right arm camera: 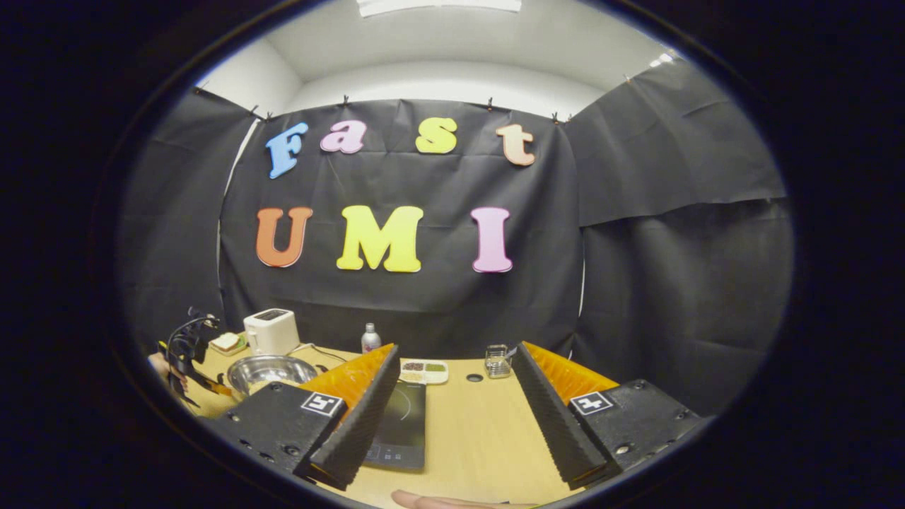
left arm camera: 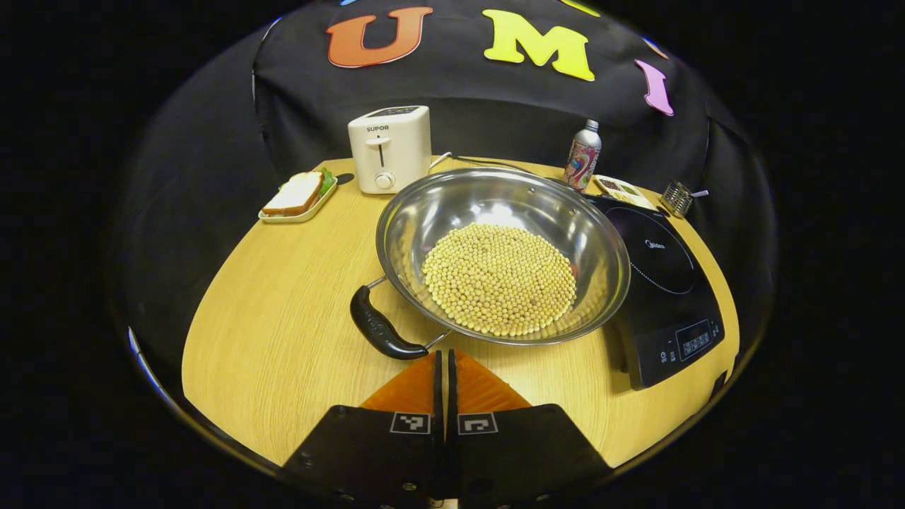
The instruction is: First push the handle of the pot to place it horizontally, then grasp the pot with both hands and set it on the induction cooktop.
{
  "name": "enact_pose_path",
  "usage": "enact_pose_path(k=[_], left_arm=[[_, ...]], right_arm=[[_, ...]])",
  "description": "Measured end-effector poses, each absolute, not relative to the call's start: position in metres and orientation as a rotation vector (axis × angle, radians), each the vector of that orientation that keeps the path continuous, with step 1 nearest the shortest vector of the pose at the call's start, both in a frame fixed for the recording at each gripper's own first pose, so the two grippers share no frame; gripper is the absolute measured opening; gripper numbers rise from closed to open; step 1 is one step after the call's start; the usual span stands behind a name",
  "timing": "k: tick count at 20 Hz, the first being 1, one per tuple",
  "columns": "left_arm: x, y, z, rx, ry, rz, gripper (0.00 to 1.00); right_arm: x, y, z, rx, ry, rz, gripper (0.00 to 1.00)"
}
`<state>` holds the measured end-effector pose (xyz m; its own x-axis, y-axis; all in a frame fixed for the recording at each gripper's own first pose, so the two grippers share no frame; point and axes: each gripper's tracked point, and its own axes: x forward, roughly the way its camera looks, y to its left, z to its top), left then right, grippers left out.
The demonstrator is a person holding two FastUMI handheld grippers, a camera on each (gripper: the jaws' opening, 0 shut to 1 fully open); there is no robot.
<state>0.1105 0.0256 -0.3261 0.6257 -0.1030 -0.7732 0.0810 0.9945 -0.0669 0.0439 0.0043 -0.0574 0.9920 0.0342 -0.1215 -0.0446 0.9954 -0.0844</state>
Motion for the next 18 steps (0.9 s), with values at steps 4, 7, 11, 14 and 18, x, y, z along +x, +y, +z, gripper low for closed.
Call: enact_pose_path(k=[4,7,11,14,18], left_arm=[[0.117,0.047,-0.331,0.016,0.907,-0.069,0.0],[0.12,0.051,-0.332,-0.021,0.918,-0.068,0.0],[0.128,0.057,-0.332,-0.036,0.906,-0.073,0.0],[0.134,0.064,-0.332,-0.04,0.903,-0.065,0.0],[0.145,0.072,-0.334,-0.042,0.915,-0.056,0.0]], right_arm=[[0.05,0.024,-0.06,-0.057,0.161,0.109,0.99],[0.059,0.025,-0.059,-0.075,0.152,0.096,0.98],[0.067,0.037,-0.07,-0.06,0.186,0.121,0.99],[0.07,0.044,-0.073,-0.064,0.209,0.142,0.99],[0.076,0.039,-0.075,-0.077,0.193,0.134,0.98]])
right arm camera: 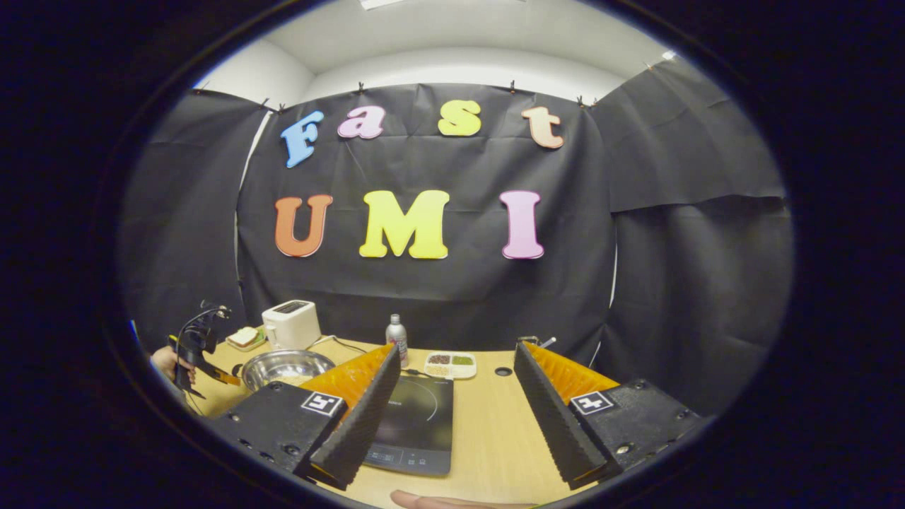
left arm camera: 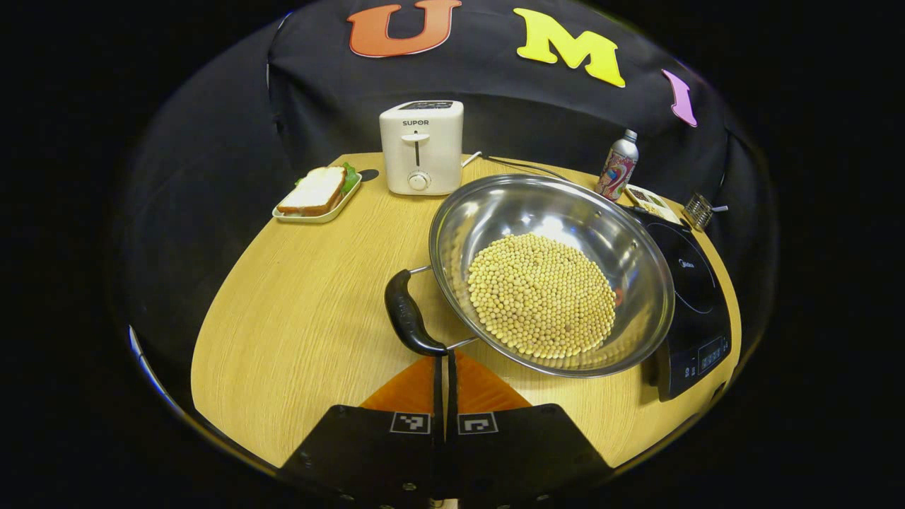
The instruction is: First push the handle of the pot to place it horizontally, then grasp the pot with both hands and set it on the induction cooktop.
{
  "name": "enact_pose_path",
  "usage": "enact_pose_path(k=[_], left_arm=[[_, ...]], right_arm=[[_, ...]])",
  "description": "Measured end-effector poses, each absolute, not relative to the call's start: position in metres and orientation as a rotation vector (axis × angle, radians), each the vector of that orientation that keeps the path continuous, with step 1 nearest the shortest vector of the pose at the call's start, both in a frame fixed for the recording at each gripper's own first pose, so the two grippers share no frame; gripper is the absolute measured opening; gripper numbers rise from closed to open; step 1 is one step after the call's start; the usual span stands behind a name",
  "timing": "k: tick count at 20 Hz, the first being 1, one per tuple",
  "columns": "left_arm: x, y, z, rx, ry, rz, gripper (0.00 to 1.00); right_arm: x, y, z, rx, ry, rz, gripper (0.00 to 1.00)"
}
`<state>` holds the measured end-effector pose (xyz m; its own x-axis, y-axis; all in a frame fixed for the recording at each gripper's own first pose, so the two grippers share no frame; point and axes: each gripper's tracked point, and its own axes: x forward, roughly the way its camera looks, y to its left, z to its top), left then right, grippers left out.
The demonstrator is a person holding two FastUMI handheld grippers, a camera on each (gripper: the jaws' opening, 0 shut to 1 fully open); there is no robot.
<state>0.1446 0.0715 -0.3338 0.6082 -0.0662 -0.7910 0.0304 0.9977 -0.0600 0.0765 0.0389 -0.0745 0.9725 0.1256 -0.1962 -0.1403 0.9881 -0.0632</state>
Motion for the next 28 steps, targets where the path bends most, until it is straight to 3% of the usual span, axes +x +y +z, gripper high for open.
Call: enact_pose_path(k=[14,15,16,19,20,21,22,23,24,28], left_arm=[[0.201,0.097,-0.34,0.005,0.976,0.029,0.0],[0.204,0.098,-0.34,0.008,0.981,0.03,0.09],[0.208,0.099,-0.339,0.018,0.981,0.03,0.0],[0.22,0.098,-0.339,0.026,0.981,0.033,0.0],[0.221,0.098,-0.339,0.025,0.983,0.034,0.09],[0.222,0.098,-0.339,0.024,0.984,0.035,0.0],[0.223,0.099,-0.34,0.023,0.983,0.033,0.0],[0.222,0.098,-0.34,0.02,0.986,0.029,0.09],[0.222,0.098,-0.339,0.016,0.986,0.026,0.0],[0.215,0.105,-0.331,0.02,0.983,0.043,0.0]], right_arm=[[0.085,0.022,-0.095,-0.09,0.248,0.125,0.99],[0.086,0.021,-0.097,-0.09,0.253,0.12,0.99],[0.086,0.02,-0.097,-0.092,0.255,0.115,0.99],[0.086,0.021,-0.096,-0.093,0.255,0.109,0.99],[0.087,0.022,-0.097,-0.095,0.256,0.106,0.99],[0.088,0.024,-0.096,-0.099,0.258,0.106,0.99],[0.088,0.026,-0.097,-0.103,0.26,0.105,0.99],[0.088,0.028,-0.098,-0.108,0.263,0.105,0.99],[0.089,0.03,-0.098,-0.112,0.263,0.105,0.99],[0.094,0.046,-0.104,-0.124,0.276,0.115,0.99]])
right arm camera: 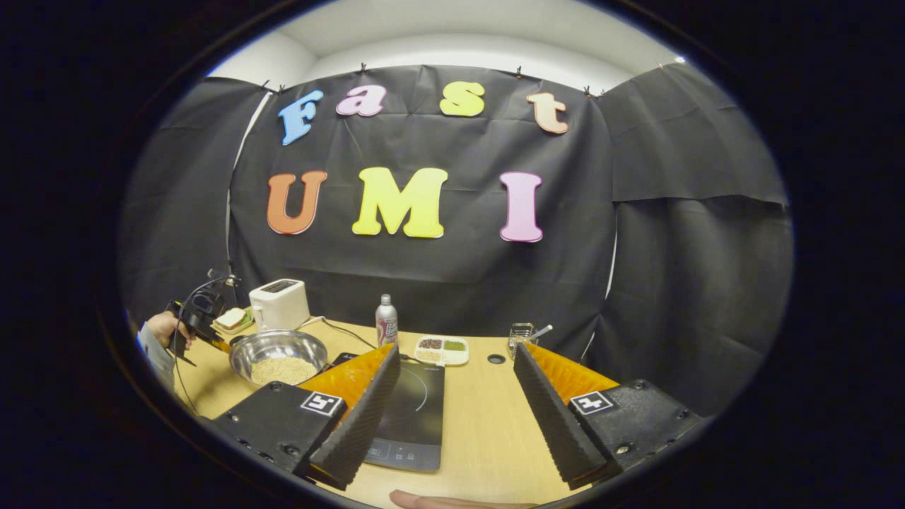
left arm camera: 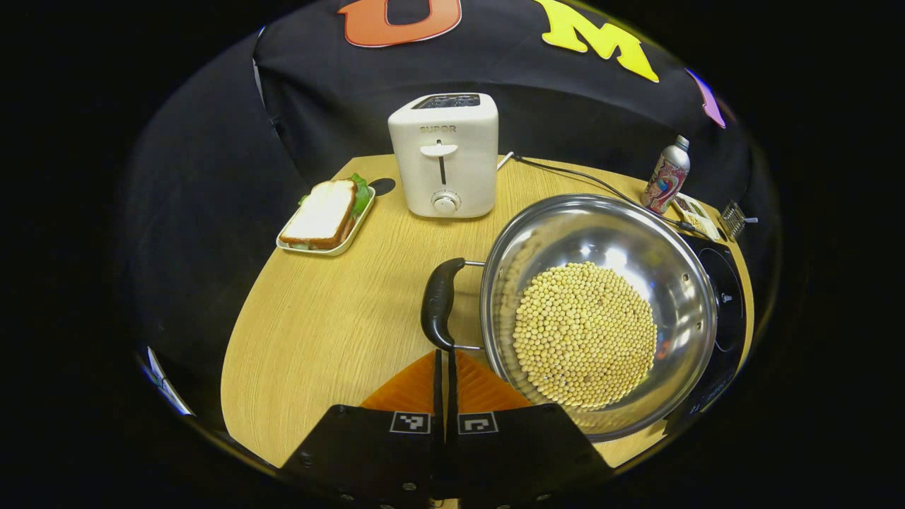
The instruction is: First push the handle of the pot to place it horizontally, then grasp the pot with both hands and set it on the induction cooktop.
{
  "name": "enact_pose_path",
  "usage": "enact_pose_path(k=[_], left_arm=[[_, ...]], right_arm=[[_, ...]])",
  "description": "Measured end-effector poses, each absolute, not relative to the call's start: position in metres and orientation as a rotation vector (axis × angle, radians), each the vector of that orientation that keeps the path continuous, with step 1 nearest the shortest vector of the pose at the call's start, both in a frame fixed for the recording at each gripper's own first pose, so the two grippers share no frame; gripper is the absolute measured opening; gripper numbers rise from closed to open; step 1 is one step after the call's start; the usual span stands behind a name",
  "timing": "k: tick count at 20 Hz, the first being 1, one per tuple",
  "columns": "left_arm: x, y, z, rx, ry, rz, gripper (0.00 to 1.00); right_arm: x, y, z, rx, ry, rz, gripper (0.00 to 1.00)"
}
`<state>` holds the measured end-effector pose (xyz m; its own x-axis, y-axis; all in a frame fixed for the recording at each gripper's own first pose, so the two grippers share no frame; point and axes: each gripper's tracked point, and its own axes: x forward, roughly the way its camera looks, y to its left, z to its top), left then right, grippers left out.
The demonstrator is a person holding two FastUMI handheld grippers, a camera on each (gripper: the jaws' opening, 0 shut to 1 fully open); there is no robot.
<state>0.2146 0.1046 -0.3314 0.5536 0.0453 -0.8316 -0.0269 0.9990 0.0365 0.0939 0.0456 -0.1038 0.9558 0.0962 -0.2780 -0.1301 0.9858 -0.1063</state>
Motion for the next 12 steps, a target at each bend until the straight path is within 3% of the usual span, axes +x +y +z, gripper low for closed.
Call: enact_pose_path(k=[2,3,4,6,7,8,10,11,12], left_arm=[[0.211,0.112,-0.324,0.028,0.97,0.066,0.0],[0.207,0.113,-0.318,0.03,0.96,0.07,0.1],[0.206,0.113,-0.312,0.03,0.949,0.066,0.01],[0.204,0.111,-0.303,0.037,0.91,0.06,0.1],[0.202,0.112,-0.298,0.04,0.895,0.062,0.43],[0.201,0.111,-0.291,0.032,0.882,0.063,0.55],[0.196,0.107,-0.283,0.007,0.86,0.049,0.65],[0.197,0.106,-0.278,0.0,0.835,0.037,0.77],[0.198,0.106,-0.271,-0.007,0.808,0.03,0.82]], right_arm=[[0.099,0.055,-0.108,-0.129,0.283,0.118,0.99],[0.103,0.058,-0.111,-0.138,0.283,0.11,0.99],[0.108,0.063,-0.113,-0.148,0.282,0.102,0.99],[0.116,0.075,-0.122,-0.159,0.287,0.092,0.98],[0.121,0.081,-0.128,-0.158,0.296,0.09,0.99],[0.126,0.089,-0.134,-0.156,0.304,0.094,0.99],[0.134,0.107,-0.148,-0.146,0.326,0.108,0.99],[0.138,0.117,-0.155,-0.138,0.337,0.115,0.99],[0.142,0.126,-0.163,-0.126,0.35,0.122,0.99]])
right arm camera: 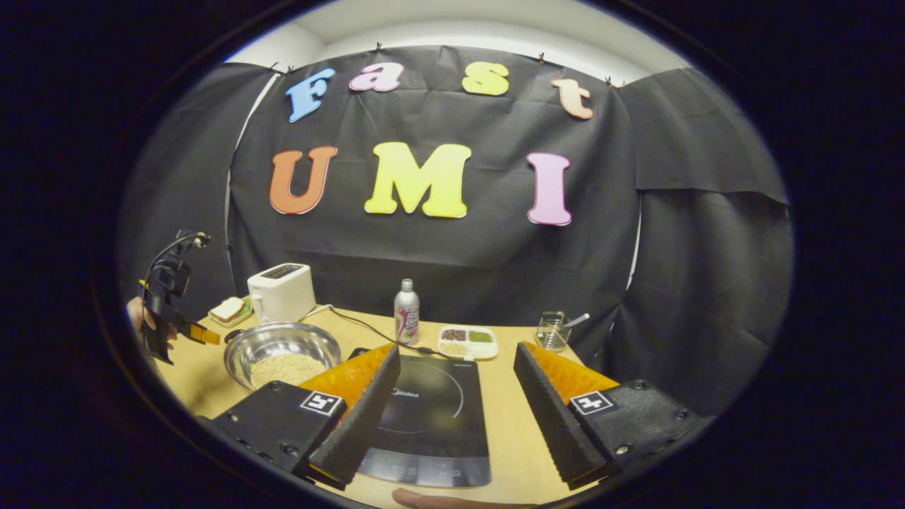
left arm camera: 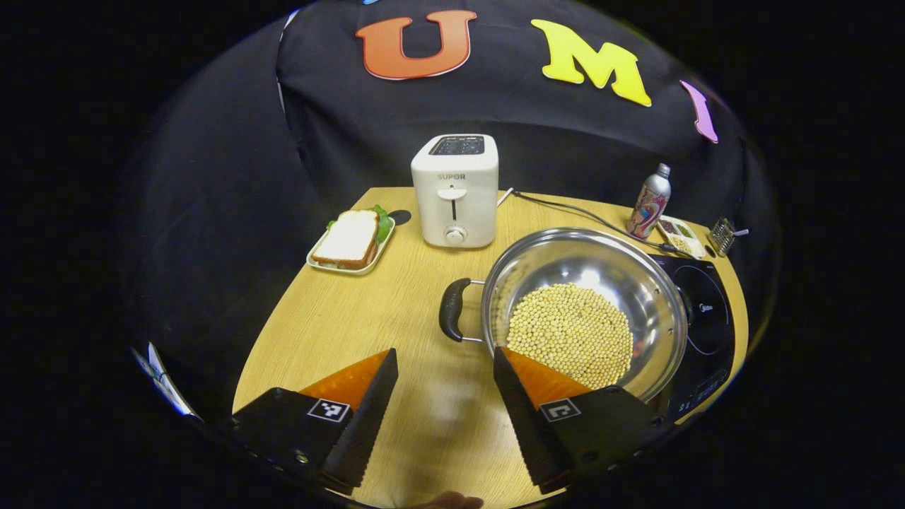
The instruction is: First push the handle of the pot to place it horizontally, then grasp the pot with both hands and set it on the induction cooktop.
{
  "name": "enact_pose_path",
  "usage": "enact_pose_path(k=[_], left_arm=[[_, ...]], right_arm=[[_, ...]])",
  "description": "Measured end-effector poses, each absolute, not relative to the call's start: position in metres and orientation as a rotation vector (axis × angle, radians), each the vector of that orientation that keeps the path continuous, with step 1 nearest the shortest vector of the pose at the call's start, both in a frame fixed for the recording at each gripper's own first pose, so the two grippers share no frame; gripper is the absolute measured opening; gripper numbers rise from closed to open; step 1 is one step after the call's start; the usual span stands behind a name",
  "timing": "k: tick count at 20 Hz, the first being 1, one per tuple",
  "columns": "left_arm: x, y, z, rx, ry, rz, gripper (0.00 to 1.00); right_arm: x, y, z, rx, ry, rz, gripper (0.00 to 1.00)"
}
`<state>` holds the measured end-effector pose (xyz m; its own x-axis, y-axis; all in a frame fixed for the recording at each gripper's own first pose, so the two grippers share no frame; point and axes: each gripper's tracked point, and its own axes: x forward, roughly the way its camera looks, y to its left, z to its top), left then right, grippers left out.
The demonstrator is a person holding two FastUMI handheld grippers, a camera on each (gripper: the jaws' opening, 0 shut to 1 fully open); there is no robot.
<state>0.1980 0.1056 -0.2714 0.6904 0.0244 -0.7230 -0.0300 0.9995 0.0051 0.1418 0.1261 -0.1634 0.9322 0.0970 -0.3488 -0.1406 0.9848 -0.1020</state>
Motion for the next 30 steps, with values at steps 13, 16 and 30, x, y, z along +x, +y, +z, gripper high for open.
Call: enact_pose_path(k=[13,16,30], left_arm=[[0.235,0.112,-0.222,-0.011,0.427,0.013,0.97],[0.244,0.101,-0.225,-0.036,0.408,-0.011,0.97],[0.27,0.096,-0.329,-0.046,0.595,-0.02,0.98]], right_arm=[[0.199,0.256,-0.271,0.018,0.574,0.202,0.99],[0.209,0.267,-0.302,0.035,0.631,0.186,0.99],[0.232,0.29,-0.376,-0.002,0.756,0.176,0.99]])
